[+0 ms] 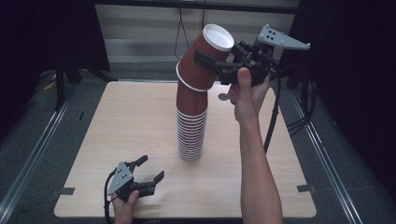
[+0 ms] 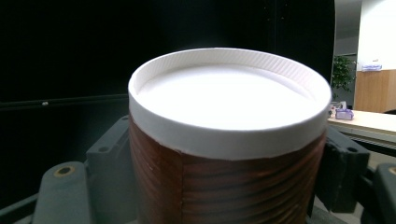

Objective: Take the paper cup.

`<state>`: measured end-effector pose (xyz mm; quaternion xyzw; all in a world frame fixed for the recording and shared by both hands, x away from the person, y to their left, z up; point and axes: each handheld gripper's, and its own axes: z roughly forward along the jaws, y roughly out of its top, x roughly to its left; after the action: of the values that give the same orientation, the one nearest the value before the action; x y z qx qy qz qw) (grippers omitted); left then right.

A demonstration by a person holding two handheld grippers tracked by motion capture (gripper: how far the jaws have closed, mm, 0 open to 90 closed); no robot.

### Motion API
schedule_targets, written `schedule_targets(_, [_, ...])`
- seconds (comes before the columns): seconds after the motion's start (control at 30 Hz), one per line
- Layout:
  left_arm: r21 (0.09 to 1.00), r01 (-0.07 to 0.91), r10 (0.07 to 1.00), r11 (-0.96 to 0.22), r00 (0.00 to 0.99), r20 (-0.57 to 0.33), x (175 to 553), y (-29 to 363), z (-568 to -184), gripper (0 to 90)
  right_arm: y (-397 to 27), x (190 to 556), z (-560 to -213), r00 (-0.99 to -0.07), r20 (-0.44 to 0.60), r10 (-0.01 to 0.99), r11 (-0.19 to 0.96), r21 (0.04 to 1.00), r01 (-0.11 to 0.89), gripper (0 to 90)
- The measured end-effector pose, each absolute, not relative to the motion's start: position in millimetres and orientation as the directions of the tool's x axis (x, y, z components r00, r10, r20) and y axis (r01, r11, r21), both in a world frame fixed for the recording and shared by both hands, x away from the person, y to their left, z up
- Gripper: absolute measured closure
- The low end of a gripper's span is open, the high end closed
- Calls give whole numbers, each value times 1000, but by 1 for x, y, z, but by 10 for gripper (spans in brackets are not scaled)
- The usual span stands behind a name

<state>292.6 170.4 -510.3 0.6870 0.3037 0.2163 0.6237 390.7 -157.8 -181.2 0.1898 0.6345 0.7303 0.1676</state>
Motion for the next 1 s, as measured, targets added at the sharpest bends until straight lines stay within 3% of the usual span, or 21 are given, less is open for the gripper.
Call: schedule_targets(1.0, [986,165,688,-28,719,-101,295,172,-510,157,-209,381,-192,-786,96,611,-160,987,-5,212])
